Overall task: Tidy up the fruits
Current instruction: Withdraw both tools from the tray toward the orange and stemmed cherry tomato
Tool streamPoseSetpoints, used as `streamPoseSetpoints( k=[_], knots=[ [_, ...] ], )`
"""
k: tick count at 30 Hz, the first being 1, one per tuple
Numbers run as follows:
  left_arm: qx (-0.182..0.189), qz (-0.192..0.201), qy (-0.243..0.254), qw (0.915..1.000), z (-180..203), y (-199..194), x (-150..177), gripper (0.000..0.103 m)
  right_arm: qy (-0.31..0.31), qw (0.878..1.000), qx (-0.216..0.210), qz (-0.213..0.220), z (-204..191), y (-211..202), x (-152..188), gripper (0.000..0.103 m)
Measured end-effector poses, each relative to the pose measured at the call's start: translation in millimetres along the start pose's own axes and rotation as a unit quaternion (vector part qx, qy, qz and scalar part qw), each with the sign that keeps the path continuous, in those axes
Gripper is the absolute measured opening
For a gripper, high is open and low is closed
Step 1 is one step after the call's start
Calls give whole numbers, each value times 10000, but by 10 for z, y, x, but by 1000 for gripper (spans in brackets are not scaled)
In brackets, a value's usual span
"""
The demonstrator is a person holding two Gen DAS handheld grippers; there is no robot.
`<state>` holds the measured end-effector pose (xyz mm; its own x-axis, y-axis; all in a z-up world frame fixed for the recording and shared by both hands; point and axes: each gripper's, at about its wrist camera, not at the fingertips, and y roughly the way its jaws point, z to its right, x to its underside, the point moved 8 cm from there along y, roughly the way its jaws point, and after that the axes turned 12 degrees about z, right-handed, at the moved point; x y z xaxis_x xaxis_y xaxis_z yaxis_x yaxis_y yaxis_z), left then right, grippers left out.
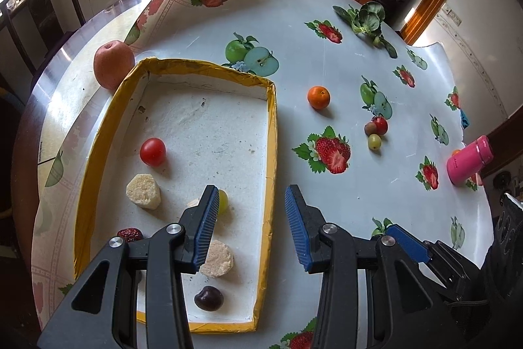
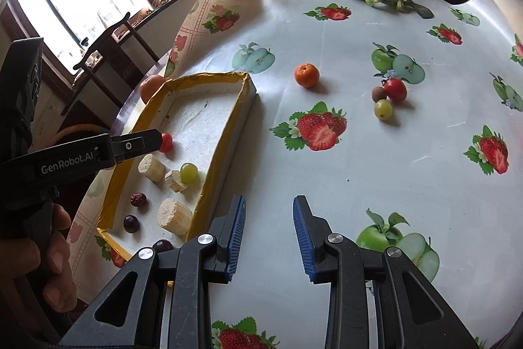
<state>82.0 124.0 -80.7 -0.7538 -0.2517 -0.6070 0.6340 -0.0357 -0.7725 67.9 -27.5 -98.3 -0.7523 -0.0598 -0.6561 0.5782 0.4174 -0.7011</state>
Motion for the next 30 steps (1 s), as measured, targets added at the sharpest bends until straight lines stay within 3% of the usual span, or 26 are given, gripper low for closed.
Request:
streamPoseSetpoints(
  k=[17, 30],
  knots=[
    [115, -80, 162, 9998, 370, 33, 83, 40, 352, 9991, 230, 63, 534, -182, 78, 33],
    [276, -317, 280, 9987, 631, 304, 125, 40, 594, 9972, 458, 9, 909, -102, 83, 33]
  ],
)
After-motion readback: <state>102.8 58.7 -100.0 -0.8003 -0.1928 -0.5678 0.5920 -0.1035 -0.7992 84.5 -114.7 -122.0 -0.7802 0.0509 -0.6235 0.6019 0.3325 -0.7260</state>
